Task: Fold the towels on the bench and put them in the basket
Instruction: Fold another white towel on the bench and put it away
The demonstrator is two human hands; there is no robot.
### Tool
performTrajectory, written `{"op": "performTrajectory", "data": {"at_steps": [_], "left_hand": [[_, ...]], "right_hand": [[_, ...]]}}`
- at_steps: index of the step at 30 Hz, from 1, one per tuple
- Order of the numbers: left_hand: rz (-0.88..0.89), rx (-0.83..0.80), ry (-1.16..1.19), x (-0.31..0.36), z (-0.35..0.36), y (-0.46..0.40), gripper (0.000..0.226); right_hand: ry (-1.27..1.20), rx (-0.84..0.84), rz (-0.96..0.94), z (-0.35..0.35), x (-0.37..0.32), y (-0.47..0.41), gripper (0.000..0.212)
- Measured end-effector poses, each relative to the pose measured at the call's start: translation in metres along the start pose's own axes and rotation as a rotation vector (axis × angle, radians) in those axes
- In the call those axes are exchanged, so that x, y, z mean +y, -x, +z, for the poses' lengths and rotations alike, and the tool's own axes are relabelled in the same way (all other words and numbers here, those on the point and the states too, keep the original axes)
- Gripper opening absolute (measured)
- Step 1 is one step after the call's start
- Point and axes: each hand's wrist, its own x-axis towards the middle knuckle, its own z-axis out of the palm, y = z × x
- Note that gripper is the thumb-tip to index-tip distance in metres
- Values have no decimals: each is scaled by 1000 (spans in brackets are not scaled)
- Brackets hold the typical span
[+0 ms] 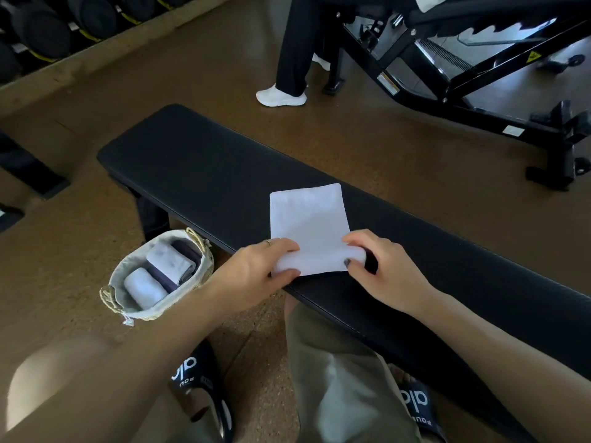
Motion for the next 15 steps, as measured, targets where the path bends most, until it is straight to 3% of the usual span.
{"op": "performTrajectory", "data": {"at_steps": [2, 7, 15], "left_hand": [[-131, -20, 155, -3, -2, -6, 29], [-242, 22, 341, -4, -2, -17, 10], [-353, 100, 304, -12, 10, -33, 11]], "right_hand": [[-78, 2, 60, -1, 0, -5, 31], [-162, 52, 226, 5, 1, -22, 19], [-18, 166, 344, 26, 4, -46, 22]]}}
